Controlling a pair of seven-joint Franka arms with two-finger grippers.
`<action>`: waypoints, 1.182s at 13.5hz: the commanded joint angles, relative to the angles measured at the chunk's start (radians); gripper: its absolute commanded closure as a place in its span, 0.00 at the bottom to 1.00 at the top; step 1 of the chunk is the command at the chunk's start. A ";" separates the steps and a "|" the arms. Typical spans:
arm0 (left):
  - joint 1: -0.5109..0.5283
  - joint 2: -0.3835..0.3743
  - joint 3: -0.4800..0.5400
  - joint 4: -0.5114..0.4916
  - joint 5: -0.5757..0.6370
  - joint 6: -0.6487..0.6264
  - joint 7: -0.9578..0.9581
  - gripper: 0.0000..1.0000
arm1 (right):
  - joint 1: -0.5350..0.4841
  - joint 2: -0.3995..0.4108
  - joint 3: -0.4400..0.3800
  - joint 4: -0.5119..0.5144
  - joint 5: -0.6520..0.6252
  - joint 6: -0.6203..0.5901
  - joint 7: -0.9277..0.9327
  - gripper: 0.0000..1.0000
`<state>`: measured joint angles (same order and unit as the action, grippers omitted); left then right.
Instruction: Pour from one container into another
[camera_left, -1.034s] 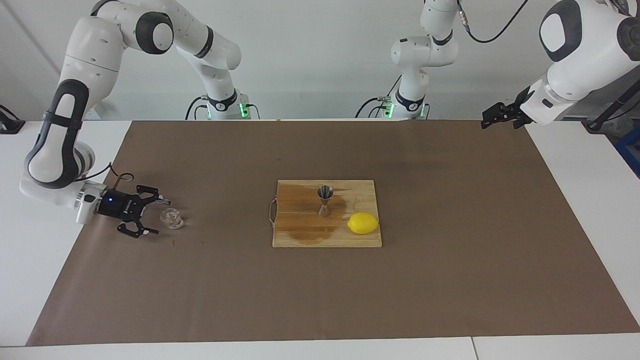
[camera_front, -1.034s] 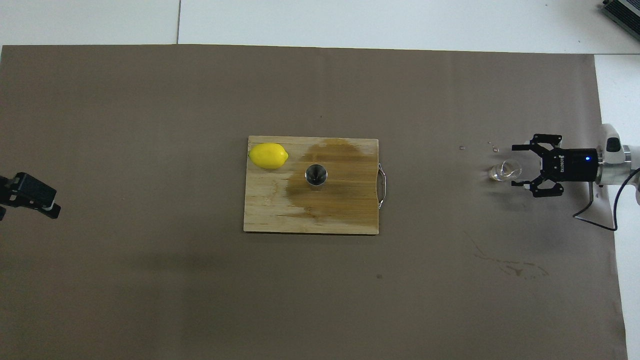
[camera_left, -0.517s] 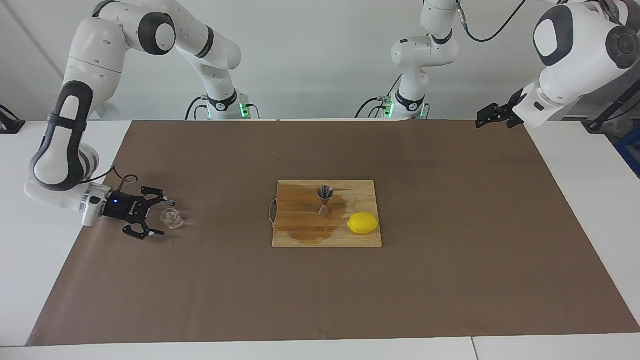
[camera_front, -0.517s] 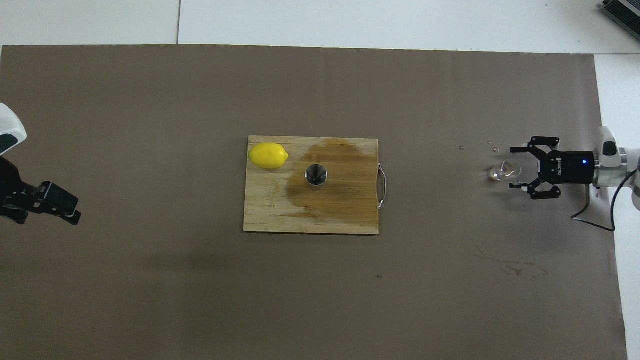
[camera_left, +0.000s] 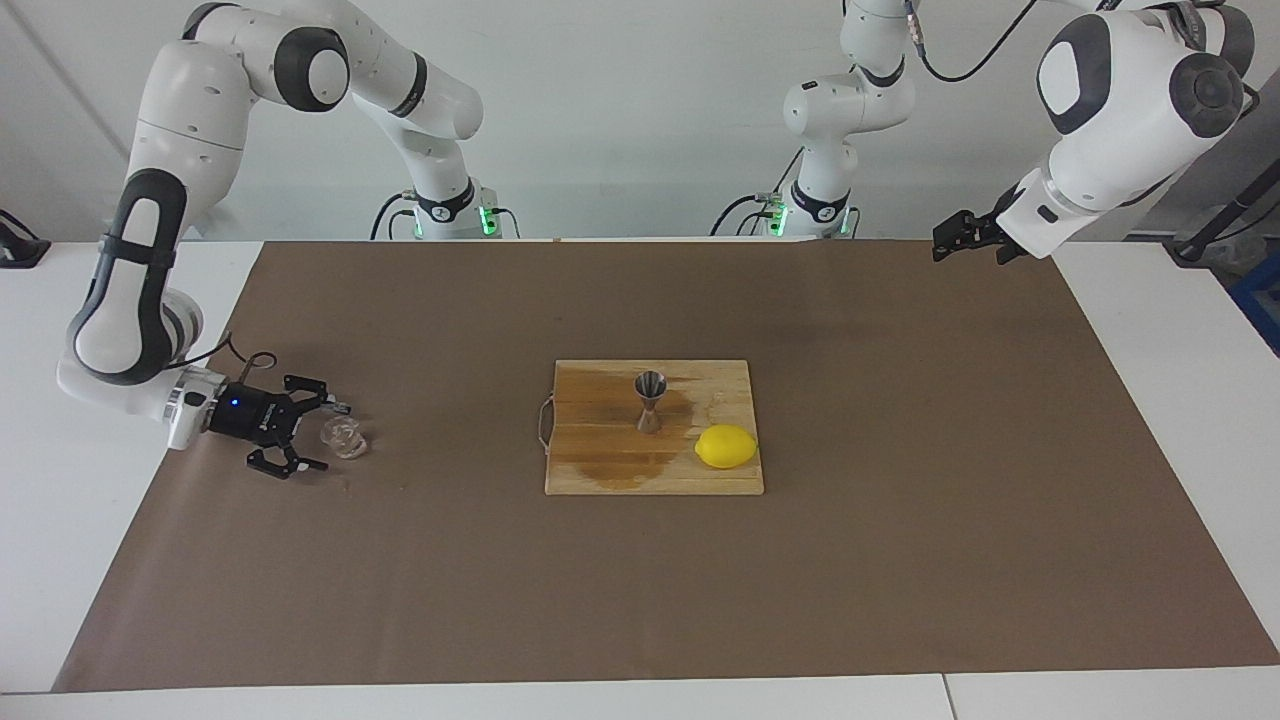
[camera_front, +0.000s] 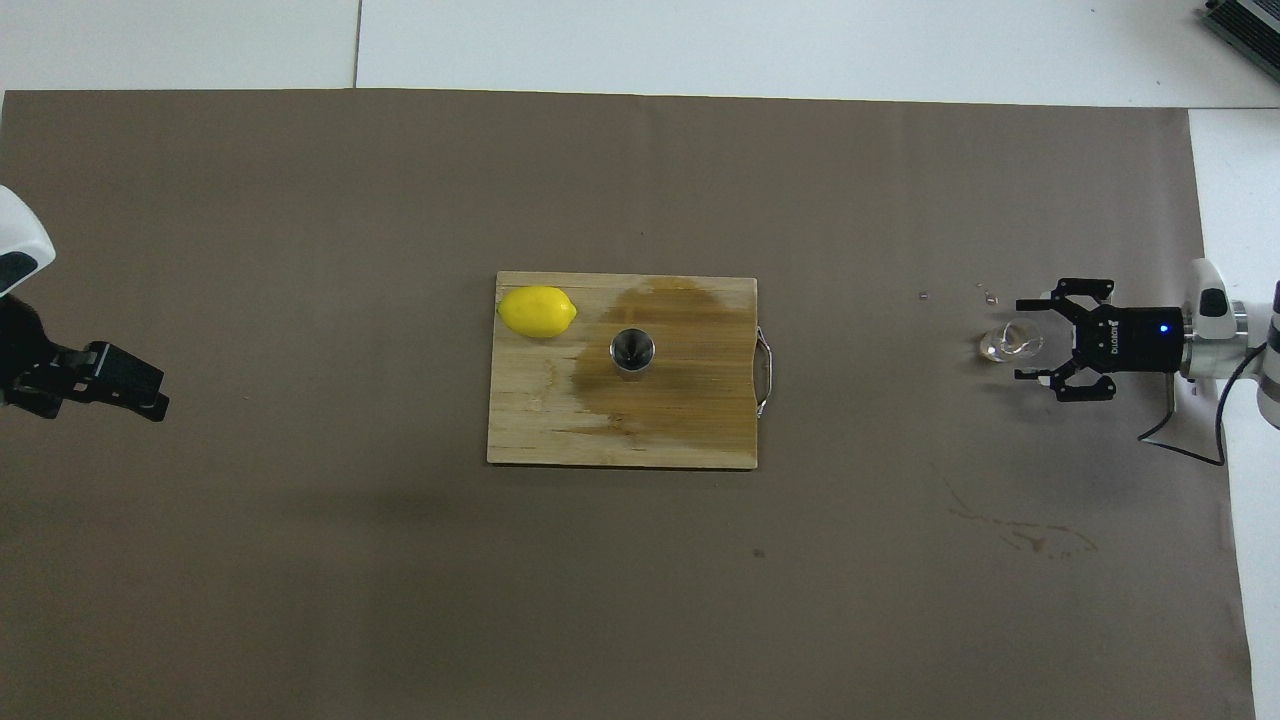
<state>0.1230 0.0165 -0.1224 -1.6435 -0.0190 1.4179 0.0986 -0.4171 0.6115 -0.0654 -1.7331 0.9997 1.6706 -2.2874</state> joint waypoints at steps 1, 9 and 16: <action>-0.003 -0.026 0.000 -0.029 0.018 0.107 -0.011 0.00 | 0.003 -0.007 0.006 -0.013 0.002 0.009 -0.012 0.11; -0.002 -0.024 0.007 -0.018 0.014 0.309 -0.048 0.00 | 0.005 -0.007 0.006 -0.013 0.010 0.011 -0.006 0.41; 0.004 -0.023 0.004 0.062 0.033 0.179 -0.103 0.00 | 0.006 -0.015 0.007 -0.008 0.010 0.014 0.017 0.67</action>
<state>0.1235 -0.0028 -0.1157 -1.6185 -0.0170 1.6596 0.0110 -0.4111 0.6112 -0.0631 -1.7324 1.0001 1.6707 -2.2857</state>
